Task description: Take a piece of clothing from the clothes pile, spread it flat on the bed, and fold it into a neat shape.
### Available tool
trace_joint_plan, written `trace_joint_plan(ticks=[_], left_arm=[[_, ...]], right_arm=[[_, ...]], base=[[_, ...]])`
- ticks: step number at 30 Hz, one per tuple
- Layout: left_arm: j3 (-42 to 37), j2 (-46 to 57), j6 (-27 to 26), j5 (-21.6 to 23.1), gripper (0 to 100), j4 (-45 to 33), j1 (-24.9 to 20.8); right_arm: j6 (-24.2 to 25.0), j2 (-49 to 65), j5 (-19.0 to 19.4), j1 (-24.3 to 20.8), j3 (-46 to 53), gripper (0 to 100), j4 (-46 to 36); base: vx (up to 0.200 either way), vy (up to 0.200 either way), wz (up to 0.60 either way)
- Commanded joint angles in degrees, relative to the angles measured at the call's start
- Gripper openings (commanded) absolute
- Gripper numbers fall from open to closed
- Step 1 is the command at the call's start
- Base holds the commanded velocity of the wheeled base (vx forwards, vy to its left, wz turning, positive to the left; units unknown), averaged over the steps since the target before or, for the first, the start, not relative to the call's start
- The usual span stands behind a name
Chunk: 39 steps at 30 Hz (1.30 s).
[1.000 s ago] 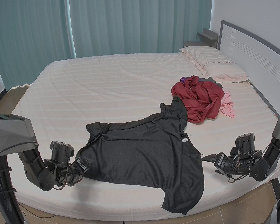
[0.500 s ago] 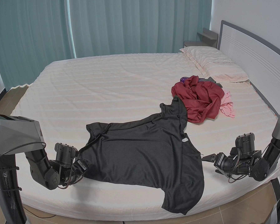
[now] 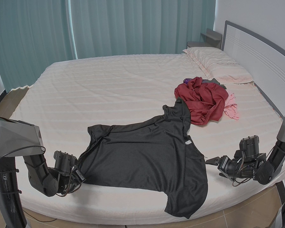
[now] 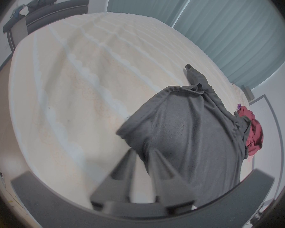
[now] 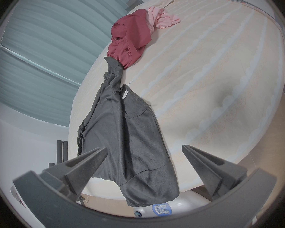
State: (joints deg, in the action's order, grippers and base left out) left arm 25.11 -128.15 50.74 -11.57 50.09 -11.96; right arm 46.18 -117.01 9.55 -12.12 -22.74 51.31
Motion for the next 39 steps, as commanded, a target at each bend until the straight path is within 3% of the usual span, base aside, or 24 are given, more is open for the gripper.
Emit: trace_joint_plan(ticks=[1, 4, 13, 20, 39], left_arm=[[-4.1, 4.5, -2.1, -0.5, 0, -2.3, -0.3], [-5.0, 6.7, -3.5, -0.6, 0, -4.9, -0.3], [-4.4, 11.2, -5.8, -1.2, 0, -23.5, -3.5], [-5.7, 11.3, -9.5, -4.2, 0, -27.8, -3.6], [-5.2, 14.5, -12.5, -4.3, 0, -40.0, -3.0]], right_arm=[[0.0, 0.2, -0.1, 0.0, 0.1, 100, 0.0], [-0.1, 0.2, -0.1, 0.0, 0.1, 100, 0.0], [-0.5, 0.2, -0.1, 0.0, 0.1, 100, 0.0], [-0.6, 0.2, -0.1, 0.0, 0.5, 100, 0.0], [-1.9, 0.2, 0.0, -0.1, 0.9, 100, 0.0]], base=[[0.000, 0.000, 0.00], [0.000, 0.000, 0.00], [0.000, 0.000, 0.00], [0.000, 0.000, 0.00], [0.000, 0.000, 0.00]])
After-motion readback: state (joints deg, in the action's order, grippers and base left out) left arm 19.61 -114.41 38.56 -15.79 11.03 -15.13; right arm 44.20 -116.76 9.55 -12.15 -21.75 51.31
